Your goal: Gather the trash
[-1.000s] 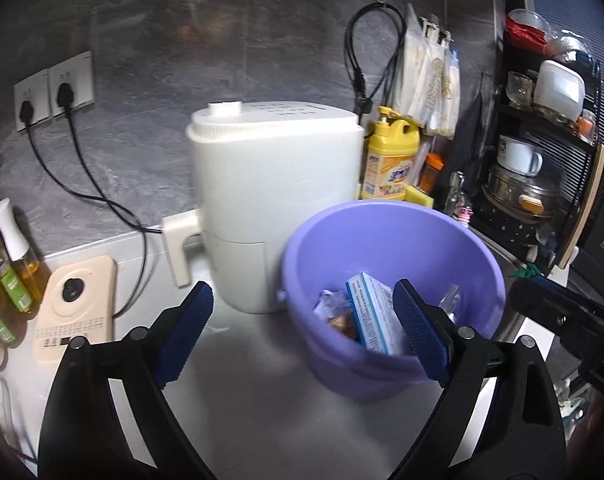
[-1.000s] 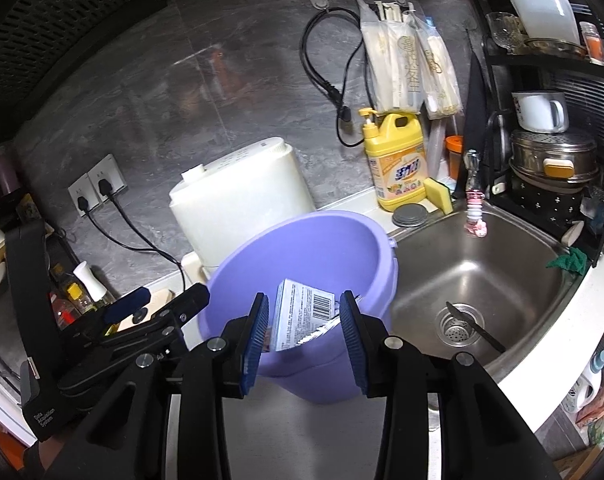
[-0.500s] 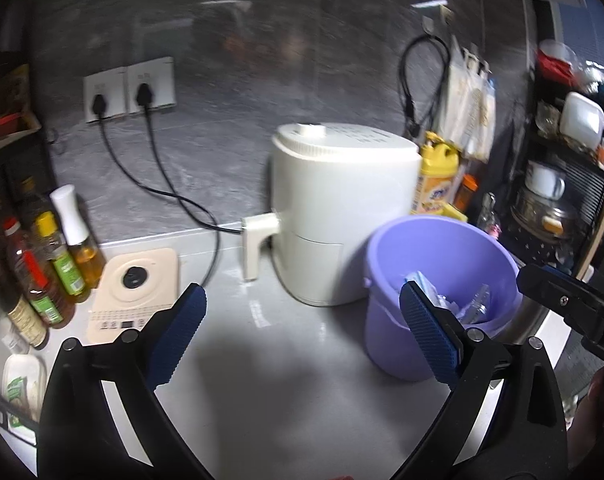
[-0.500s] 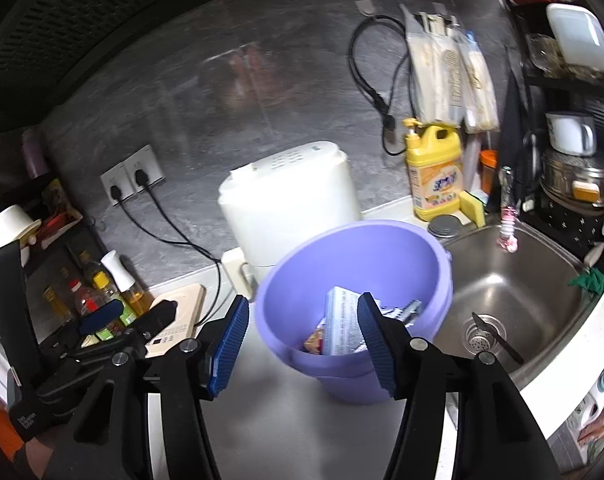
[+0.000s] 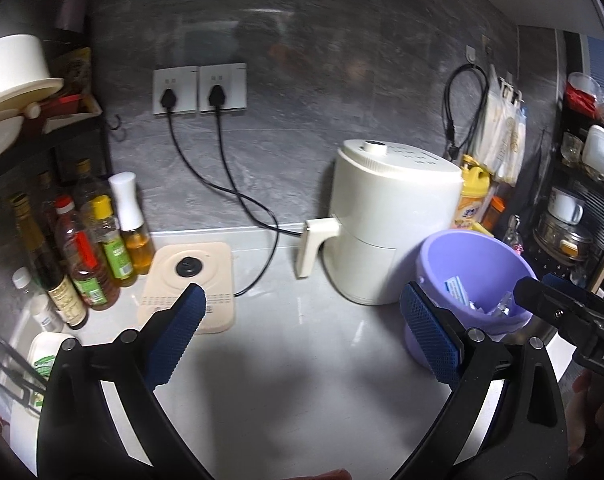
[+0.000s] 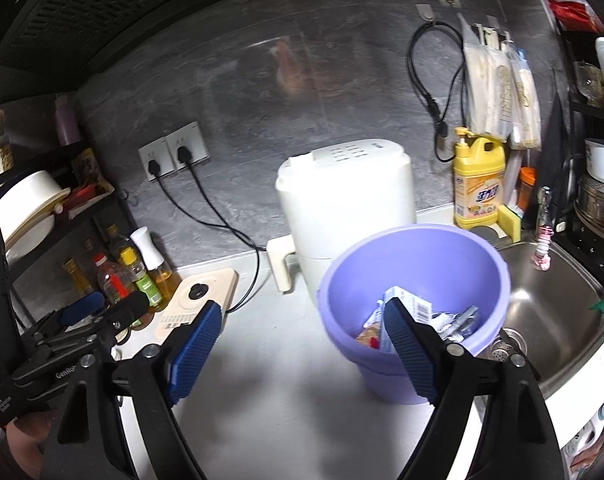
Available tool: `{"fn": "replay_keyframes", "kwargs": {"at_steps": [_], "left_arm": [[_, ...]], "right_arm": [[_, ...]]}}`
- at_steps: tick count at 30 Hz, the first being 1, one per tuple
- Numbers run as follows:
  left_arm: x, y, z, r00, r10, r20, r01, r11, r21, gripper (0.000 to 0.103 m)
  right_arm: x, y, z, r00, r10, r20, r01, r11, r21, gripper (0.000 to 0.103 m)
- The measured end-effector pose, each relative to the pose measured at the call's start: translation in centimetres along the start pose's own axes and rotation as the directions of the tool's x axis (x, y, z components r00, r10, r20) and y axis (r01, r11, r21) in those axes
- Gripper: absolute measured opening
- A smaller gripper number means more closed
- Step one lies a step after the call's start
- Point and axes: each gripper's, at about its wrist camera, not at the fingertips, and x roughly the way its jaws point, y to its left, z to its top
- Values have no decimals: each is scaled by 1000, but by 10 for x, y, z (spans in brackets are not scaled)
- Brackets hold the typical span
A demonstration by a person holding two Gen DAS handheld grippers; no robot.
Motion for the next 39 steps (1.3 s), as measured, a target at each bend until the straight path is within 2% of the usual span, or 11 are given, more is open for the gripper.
{"fn": "replay_keyframes", "kwargs": {"at_steps": [6, 12, 20, 39], "left_arm": [[-14, 18, -2, 1000, 30, 7, -30, 999, -28, 97], [-24, 33, -8, 998, 64, 14, -64, 997, -46, 97], [-22, 44, -12, 998, 65, 3, -65, 996, -59, 97], [-22, 50, -13, 997, 80, 6, -79, 995, -58, 97]], "right_arm": [[0, 17, -4, 1000, 25, 0, -25, 999, -27, 92], [4, 28, -10, 999, 43, -6, -43, 999, -33, 95], [10, 41, -15, 999, 48, -27, -49, 998, -46, 95], [17, 41, -15, 999, 32, -37, -33, 999, -37, 95]]}}
